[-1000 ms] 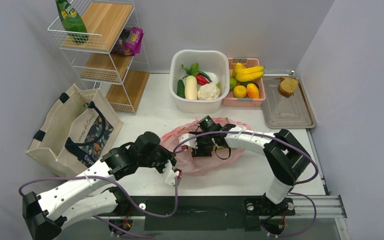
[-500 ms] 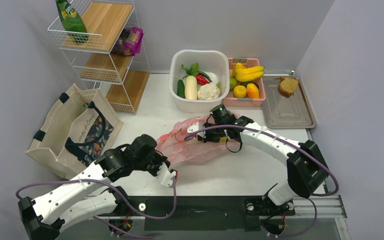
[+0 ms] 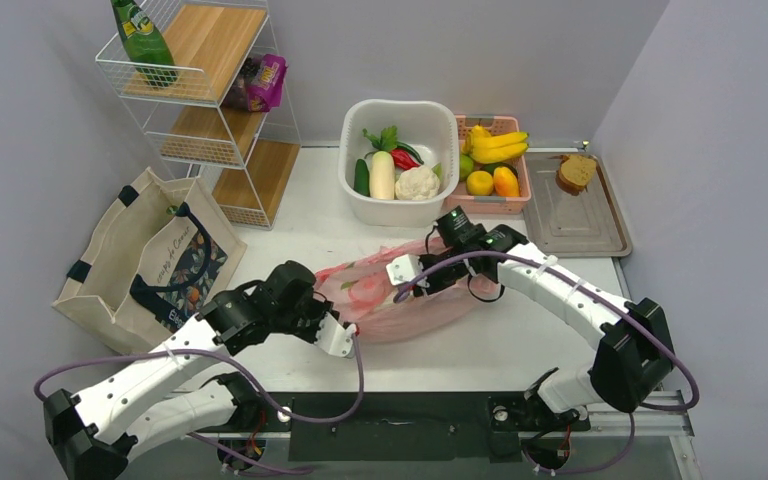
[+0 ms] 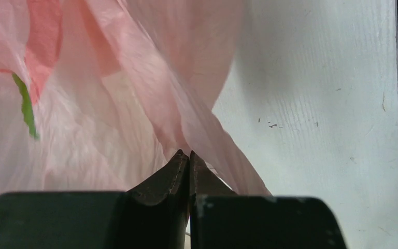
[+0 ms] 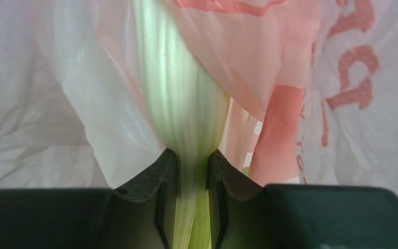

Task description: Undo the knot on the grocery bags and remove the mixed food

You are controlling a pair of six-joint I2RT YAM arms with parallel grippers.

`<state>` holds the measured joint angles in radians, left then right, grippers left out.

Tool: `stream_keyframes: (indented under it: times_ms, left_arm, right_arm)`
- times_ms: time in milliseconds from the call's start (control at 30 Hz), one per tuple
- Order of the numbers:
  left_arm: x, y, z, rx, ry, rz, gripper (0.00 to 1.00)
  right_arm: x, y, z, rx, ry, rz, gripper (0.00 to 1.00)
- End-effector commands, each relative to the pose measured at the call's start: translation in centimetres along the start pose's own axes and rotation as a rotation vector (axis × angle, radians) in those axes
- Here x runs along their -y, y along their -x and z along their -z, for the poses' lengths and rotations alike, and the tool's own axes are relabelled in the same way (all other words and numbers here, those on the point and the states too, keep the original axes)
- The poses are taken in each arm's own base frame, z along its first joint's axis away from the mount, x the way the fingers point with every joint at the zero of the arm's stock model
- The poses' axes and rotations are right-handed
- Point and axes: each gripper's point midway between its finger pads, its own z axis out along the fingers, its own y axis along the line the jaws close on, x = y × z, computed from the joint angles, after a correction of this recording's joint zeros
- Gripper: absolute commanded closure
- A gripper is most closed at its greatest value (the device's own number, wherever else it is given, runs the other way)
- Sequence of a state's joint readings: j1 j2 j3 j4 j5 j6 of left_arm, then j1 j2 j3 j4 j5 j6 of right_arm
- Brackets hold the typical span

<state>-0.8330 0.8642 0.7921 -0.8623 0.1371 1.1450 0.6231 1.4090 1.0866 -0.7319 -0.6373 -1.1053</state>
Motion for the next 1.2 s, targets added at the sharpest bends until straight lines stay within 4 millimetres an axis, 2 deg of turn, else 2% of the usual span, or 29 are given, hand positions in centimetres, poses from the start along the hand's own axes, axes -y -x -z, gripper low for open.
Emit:
stream_keyframes:
  times_ms: [0, 67, 233, 300, 367, 433, 467, 500, 533, 567, 600, 633, 667, 700, 733, 800, 967, 1067, 1133, 1167]
  left_arm:
    - [-4.2, 0.9, -0.1, 0.003, 0.120, 0.104, 1.00]
    - [-4.8, 0.8, -0.4, -0.014, 0.121, 0.125, 1.00]
    - [-3.7, -1.1, -2.0, -0.086, 0.111, 0.162, 1.00]
    - [-2.6, -2.1, -2.2, -0.096, 0.086, 0.181, 1.00]
    - [-1.6, -2.0, -1.8, -0.049, 0.067, 0.208, 1.00]
    - [-1.8, 0.3, -0.7, 0.089, 0.079, 0.249, 0.89]
    - [-3.2, 1.6, 0.8, 0.155, 0.141, 0.255, 0.72]
    - [-4.4, 3.3, 1.6, 0.240, 0.183, 0.311, 0.64]
    - [-6.1, 4.6, 3.3, 0.303, 0.241, 0.332, 0.51]
    - [-7.0, 6.0, 4.1, 0.372, 0.258, 0.414, 0.46]
    - [-8.3, 7.3, 5.6, 0.417, 0.275, 0.440, 0.37]
    - [-8.3, 8.4, 6.1, 0.458, 0.235, 0.497, 0.34]
    - [-9.4, 9.4, 7.1, 0.485, 0.226, 0.520, 0.31]
    - [-9.3, 10.2, 7.4, 0.510, 0.183, 0.581, 0.30]
    - [-10.2, 10.9, 8.0, 0.531, 0.175, 0.633, 0.30]
    - [-10.9, 11.3, 8.2, 0.550, 0.181, 0.673, 0.29]
    - [-10.3, 9.3, 5.2, 0.448, 0.163, 0.694, 0.29]
    - [-10.1, 8.8, 3.8, 0.414, 0.131, 0.703, 0.29]
    - [-10.3, 7.8, 2.9, 0.377, 0.130, 0.736, 0.41]
    - [-10.7, 6.9, 2.6, 0.367, 0.143, 0.765, 0.55]
  right_arm:
    - [-1.3, 5.5, 1.0, 0.108, 0.070, 0.228, 1.00]
    - [-1.0, 6.2, 1.3, 0.121, 0.058, 0.248, 1.00]
    - [0.9, 9.0, 3.6, 0.199, -0.021, 0.180, 1.00]
    - [1.6, 8.8, 4.1, 0.198, -0.044, 0.148, 1.00]
    - [2.0, 7.3, 4.0, 0.168, -0.057, 0.119, 1.00]
    - [2.2, 6.0, 3.7, 0.133, -0.063, 0.099, 1.00]
    - [2.2, 5.6, 3.6, 0.126, -0.062, 0.093, 1.00]
    - [2.2, 5.4, 3.4, 0.118, -0.064, 0.091, 1.00]
    - [2.2, 5.5, 3.2, 0.119, -0.067, 0.088, 1.00]
    - [2.3, 5.6, 3.0, 0.115, -0.075, 0.088, 1.00]
    - [2.6, 5.7, 2.8, 0.122, -0.093, 0.071, 1.00]
    - [2.7, 5.8, 2.7, 0.121, -0.102, 0.070, 1.00]
    - [2.9, 5.9, 2.6, 0.122, -0.114, 0.059, 1.00]
    - [3.0, 5.7, 2.4, 0.114, -0.120, 0.056, 1.00]
    - [3.1, 5.8, 2.4, 0.116, -0.128, 0.053, 1.00]
    - [3.2, 5.7, 2.3, 0.113, -0.134, 0.045, 1.00]
    - [3.4, 6.1, 2.6, 0.130, -0.154, 0.035, 1.00]
    - [3.4, 6.9, 3.0, 0.154, -0.170, 0.035, 1.00]
    - [3.4, 7.4, 3.3, 0.172, -0.180, 0.045, 1.00]
    - [3.1, 7.2, 3.3, 0.170, -0.177, 0.059, 1.00]
